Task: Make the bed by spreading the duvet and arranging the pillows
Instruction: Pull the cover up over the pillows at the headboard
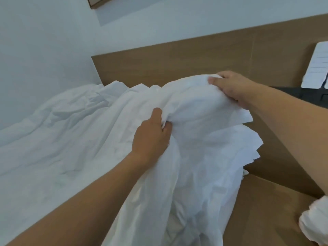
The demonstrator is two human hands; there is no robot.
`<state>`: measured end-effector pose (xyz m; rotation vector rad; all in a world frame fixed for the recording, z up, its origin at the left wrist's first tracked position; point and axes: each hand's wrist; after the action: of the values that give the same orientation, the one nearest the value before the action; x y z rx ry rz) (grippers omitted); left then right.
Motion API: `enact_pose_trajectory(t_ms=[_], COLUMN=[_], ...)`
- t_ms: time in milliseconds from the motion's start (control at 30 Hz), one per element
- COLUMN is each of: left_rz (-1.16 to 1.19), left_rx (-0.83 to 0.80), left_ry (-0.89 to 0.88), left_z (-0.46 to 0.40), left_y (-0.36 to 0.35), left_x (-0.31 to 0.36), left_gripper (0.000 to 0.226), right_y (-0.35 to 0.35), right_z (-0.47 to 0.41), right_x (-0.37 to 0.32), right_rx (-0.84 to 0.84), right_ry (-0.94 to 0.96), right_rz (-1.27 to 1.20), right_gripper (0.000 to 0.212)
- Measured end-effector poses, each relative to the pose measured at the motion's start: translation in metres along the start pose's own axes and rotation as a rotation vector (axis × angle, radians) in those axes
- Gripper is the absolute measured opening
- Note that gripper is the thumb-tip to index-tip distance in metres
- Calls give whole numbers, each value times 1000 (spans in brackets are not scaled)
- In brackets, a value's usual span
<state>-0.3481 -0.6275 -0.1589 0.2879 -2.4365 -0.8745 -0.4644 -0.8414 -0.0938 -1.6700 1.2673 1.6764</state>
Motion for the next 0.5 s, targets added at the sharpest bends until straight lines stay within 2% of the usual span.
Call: enact_pose_trajectory(t_ms=[67, 133, 200, 267, 300, 367, 400, 467, 500], left_rz=[8, -133, -317, -381, -353, -250, -227, -237, -240], left_rx=[-59, -313, -586, -698, -728, -689, -600, -428, -395], left_ry=[-9, -10, 16, 35, 66, 112, 79, -39, -89], left_z=[0, 14, 29, 32, 28, 17, 11, 3, 3], left_y=[-17, -51, -85, -102, -105, -103, -100, -99, -102], left_x=[6, 7, 5, 2, 4, 14, 21, 38, 47], left_gripper=[18, 31, 63, 89, 93, 90, 89, 84, 83], right_y=[-12, -22, -28, -30, -28, -20, -15, -2, 3], right_z=[-11, -17, -21, -27, -31, -48, -59, -79, -88], right_x=[38, 85, 126, 150, 154, 143, 128, 98, 92], right_rx=[-64, -70, -74, -50, -11, 102, 155, 213, 208], right_ry=[-123, -229, -269, -203, -138, 13, 87, 180, 187], right_rz=[92, 211, 370, 476, 507, 594, 644, 699, 718], right_gripper=[70, 95, 101, 95, 86, 60, 52, 48, 50])
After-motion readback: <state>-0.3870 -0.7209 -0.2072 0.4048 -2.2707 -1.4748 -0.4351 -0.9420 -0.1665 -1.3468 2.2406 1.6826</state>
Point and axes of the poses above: each hand's wrist, its own z-axis away from the middle knuckle, its own y-axis out of the back of the hand, x = y × z, and after that the axes turned 8 degrees about x, right-handed
